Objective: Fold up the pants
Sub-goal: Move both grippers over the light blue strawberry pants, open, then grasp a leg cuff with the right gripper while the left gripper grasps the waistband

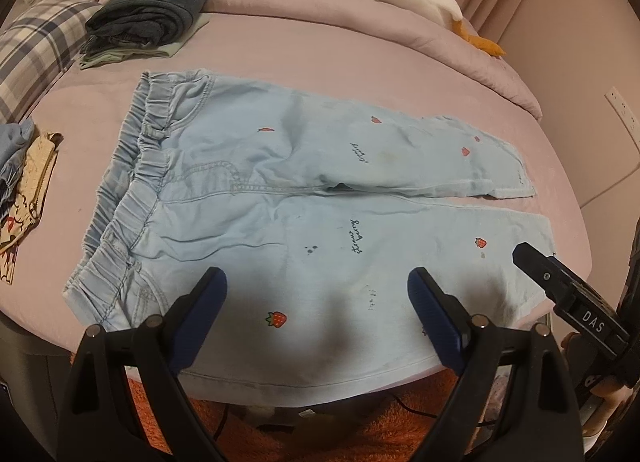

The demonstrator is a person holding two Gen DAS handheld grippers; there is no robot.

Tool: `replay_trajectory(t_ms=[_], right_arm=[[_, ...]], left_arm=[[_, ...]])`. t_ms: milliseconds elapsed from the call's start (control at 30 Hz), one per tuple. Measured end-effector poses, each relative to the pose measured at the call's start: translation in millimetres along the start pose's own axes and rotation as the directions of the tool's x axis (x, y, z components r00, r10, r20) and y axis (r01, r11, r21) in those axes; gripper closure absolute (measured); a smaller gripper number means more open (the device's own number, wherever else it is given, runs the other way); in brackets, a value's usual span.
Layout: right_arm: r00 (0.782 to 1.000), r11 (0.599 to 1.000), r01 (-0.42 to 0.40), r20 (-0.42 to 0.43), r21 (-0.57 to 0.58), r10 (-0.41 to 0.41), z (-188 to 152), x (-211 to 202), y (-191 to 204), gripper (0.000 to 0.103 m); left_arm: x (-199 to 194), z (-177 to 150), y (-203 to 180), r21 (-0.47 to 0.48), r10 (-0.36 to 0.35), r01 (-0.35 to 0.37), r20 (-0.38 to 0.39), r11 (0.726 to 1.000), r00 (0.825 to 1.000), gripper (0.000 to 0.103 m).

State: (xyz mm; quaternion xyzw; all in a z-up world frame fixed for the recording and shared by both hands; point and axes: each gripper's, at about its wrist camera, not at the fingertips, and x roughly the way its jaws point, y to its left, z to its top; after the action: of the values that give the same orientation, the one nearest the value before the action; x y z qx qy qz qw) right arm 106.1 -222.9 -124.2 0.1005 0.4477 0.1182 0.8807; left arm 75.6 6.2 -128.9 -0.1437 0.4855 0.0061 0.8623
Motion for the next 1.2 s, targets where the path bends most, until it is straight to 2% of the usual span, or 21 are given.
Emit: replay_trajectory(t_ms=[233,367,733,933,1100,1200], right_arm=[[1.0,1.0,0.015,-0.006,0.012,-0.015,-0.9,0.5,-6.0,0.001],[1.0,0.999,0.02,0.002,0.026,-0.02,-1.3,-1.1,-10.7,0.001],[0.999,0.998,0.046,-0.007,0.052,-0.046,-1.2,3.0,-20.8,0.001],[0.995,0.992,0.101,-0.025,0.079,-0.099,-4.0,9.5,-38.2,0.001],[0.985,0.974,0.174,-0.041,0.145,-0.169,-7.1,12.9,-73.1,0.001],[0.976,0.955,0.217,-0.044,0.203,-0.213,-7.9,10.6,-103.1,0.001]], left_arm=[[4.0,0.4,-3.4,0.014,-0.003,0.003,0.0,1.0,1.0,0.012],[9.5,1.6,0.6,-0.001,-0.007,0.007,-0.019,1.0,1.0,0.019],[10.1,6.3,18.5,-0.042,0.003,-0.003,-0.009,0.999,1.0,0.019],[7.3,6.3,63.5,-0.129,0.073,-0.073,-0.003,0.989,0.997,0.019],[5.1,-5.0,117.5,-0.265,0.136,-0.138,-0.026,0.954,0.99,0.018],[8.6,-10.2,131.8,-0.278,0.207,-0.21,-0.043,0.937,0.978,0.018]])
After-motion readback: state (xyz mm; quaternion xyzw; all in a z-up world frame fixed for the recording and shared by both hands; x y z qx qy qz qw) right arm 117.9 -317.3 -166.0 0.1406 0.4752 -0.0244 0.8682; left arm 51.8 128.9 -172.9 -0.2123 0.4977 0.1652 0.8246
